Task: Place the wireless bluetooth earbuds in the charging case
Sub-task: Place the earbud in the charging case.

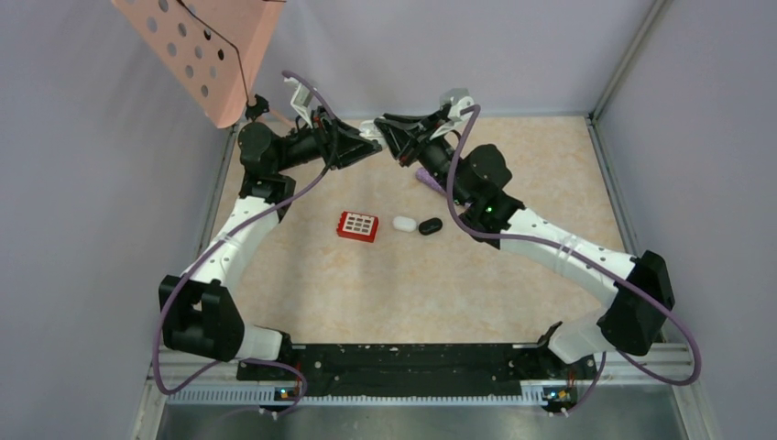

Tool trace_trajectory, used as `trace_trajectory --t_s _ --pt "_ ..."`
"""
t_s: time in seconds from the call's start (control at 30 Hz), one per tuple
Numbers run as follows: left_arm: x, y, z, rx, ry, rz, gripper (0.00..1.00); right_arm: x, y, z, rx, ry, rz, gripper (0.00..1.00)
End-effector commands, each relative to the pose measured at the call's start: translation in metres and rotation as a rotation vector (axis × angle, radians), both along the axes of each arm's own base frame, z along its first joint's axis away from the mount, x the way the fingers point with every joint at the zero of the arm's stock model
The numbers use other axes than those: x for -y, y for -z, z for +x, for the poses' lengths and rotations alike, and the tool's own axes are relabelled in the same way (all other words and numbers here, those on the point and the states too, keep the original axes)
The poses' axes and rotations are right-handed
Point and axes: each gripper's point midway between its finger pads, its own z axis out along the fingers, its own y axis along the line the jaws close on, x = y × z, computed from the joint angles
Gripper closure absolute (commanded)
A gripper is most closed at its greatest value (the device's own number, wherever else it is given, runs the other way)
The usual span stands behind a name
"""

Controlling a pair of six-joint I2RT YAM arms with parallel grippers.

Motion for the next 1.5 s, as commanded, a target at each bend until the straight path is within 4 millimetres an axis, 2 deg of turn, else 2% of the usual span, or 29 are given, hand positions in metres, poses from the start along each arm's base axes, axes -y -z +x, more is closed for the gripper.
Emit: trace_trajectory --t_s 0.0,0.27,0.53,0.9,1.0,1.17,1.47 --pt "-0.001 -0.029 -0.009 0.101 0.007 -0.026 1.0 -0.007 -0.009 -0.006 0.056 -0.012 0.006 1.0" --pt "-0.003 -0.032 -0.008 0.104 -0.011 -0.037 1.0 -0.012 -0.003 -0.009 0.064 -0.018 -0.015 1.0" --pt "-0.016 -0.035 0.005 0.096 -0.072 -0.048 1.0 -0.004 0.003 -0.006 0.056 0.021 -0.033 1.0" --pt "-0.014 -0.032 0.0 0.119 -0.045 -0.034 1.0 -0.005 0.005 -0.001 0.061 0.04 -0.046 1.0" --pt "-0.01 -0.029 -0.007 0.139 -0.02 -0.018 1.0 -0.006 0.004 0.0 0.07 0.049 -0.049 1.0" --pt "-0.009 -0.023 -0.007 0.125 -0.015 -0.012 1.0 -0.004 -0.001 0.002 0.078 0.062 -0.041 1.0" --pt "-0.009 -0.029 -0.005 0.139 -0.03 -0.019 1.0 -0.008 0.006 0.0 0.068 0.039 -0.057 1.0"
